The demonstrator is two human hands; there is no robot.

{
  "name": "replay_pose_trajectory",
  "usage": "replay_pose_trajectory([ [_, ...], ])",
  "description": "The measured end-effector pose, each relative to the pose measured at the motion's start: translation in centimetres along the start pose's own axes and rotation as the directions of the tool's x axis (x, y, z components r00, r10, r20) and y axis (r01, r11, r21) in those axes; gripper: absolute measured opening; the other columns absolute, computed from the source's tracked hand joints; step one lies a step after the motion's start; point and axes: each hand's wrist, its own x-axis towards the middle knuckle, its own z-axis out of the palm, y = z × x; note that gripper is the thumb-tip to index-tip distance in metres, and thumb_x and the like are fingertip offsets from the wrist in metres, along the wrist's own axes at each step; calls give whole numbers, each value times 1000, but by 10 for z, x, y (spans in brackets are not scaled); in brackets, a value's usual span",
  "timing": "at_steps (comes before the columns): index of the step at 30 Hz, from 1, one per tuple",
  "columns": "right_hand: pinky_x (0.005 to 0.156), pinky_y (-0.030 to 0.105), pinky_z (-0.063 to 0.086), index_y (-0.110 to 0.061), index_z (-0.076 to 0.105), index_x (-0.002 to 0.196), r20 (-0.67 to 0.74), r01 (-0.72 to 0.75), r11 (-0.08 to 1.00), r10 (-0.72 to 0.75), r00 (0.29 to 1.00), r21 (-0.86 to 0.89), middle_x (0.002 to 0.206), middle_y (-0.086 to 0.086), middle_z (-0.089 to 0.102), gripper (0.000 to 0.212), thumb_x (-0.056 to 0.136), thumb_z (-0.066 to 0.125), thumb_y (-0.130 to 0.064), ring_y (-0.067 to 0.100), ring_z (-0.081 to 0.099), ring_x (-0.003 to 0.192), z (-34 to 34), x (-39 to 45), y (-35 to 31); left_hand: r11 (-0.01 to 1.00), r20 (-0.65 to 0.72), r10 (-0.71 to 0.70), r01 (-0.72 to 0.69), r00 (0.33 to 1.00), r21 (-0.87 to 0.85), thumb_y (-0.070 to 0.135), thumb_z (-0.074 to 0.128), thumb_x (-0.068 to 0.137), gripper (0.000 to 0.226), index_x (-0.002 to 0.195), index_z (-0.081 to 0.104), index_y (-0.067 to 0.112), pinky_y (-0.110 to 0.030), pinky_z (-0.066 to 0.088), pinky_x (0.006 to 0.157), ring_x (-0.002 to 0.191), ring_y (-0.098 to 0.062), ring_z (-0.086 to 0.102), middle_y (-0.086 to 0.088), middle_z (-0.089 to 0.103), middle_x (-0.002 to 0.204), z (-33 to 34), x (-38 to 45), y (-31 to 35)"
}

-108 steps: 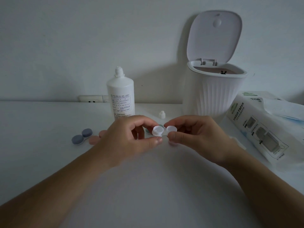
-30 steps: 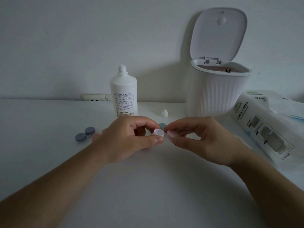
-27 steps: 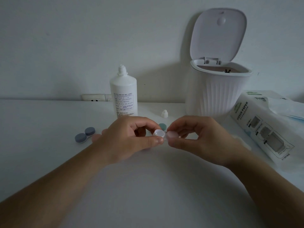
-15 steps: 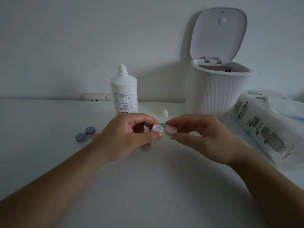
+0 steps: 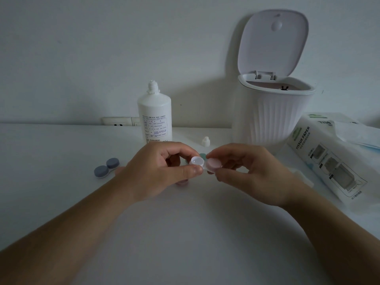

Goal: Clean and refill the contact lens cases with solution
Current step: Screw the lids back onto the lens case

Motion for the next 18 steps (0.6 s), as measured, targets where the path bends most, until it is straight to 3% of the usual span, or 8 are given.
replay_pose_trajectory([
  [1, 74, 42, 56, -24, 71, 101, -14, -15, 1000, 15, 1000, -23, 90, -5, 74, 19, 84, 77, -25, 18, 69, 77, 2, 1, 0, 1000, -1, 0, 0, 1000, 3, 52, 77, 75, 21, 93, 76, 42, -14, 47, 60, 60, -7, 65, -7, 70, 68, 0, 0, 0],
  [4, 66, 38, 56, -25, 63, 96, -31, -72, 995, 70, 997, -67, 82, -4, 71, 39, 70, 81, -47, 18, 65, 70, 3, 2, 0, 1000, -10, 1, -1, 1000, 0, 56, 75, 72, 25, 93, 76, 42, -19, 47, 60, 59, -9, 64, -7, 69, 67, 2, 1, -2],
  [8, 74, 45, 58, -33, 65, 117, 45, -63, 996, 61, 997, 58, 89, -1, 74, 34, 86, 76, -37, 27, 69, 77, 1, 1, 0, 1000, -3, -1, 1, 1000, 10, 57, 74, 73, 25, 94, 75, 44, -22, 51, 61, 59, -8, 65, -1, 70, 67, 2, 1, -2],
  [10, 74, 48, 58, -28, 70, 114, 25, -35, 988, 31, 999, 151, 90, 4, 75, 27, 87, 73, -30, 34, 69, 80, 1, 0, 0, 1000, -2, -2, 2, 1000, 21, 57, 74, 73, 25, 95, 75, 44, -27, 51, 61, 59, -8, 64, 1, 70, 66, 1, 1, -3],
  [12, 70, 49, 56, -24, 72, 102, -2, -22, 994, 22, 1000, 111, 85, 4, 74, 16, 87, 77, -28, 35, 67, 75, 3, 0, 1, 1000, -7, 2, -2, 1000, 21, 57, 74, 73, 26, 94, 75, 43, -23, 47, 58, 58, -6, 61, -3, 70, 67, 1, 1, -2],
  [15, 61, 37, 52, -27, 63, 92, -38, -56, 998, 56, 998, -4, 75, -3, 69, 28, 76, 83, -39, 25, 61, 64, 4, 2, 3, 1000, 3, 3, -3, 1000, 18, 57, 74, 72, 26, 94, 76, 42, -19, 44, 58, 56, -9, 59, -8, 68, 67, 3, 1, -1],
  [18, 65, 37, 55, -36, 64, 110, 11, -73, 997, 73, 997, 3, 79, -4, 72, 40, 77, 79, -51, 20, 66, 67, 2, 1, 2, 999, 8, 18, -18, 1000, 28, 56, 74, 73, 25, 95, 75, 43, -16, 44, 57, 57, -6, 58, -3, 69, 67, 2, 0, -1],
])
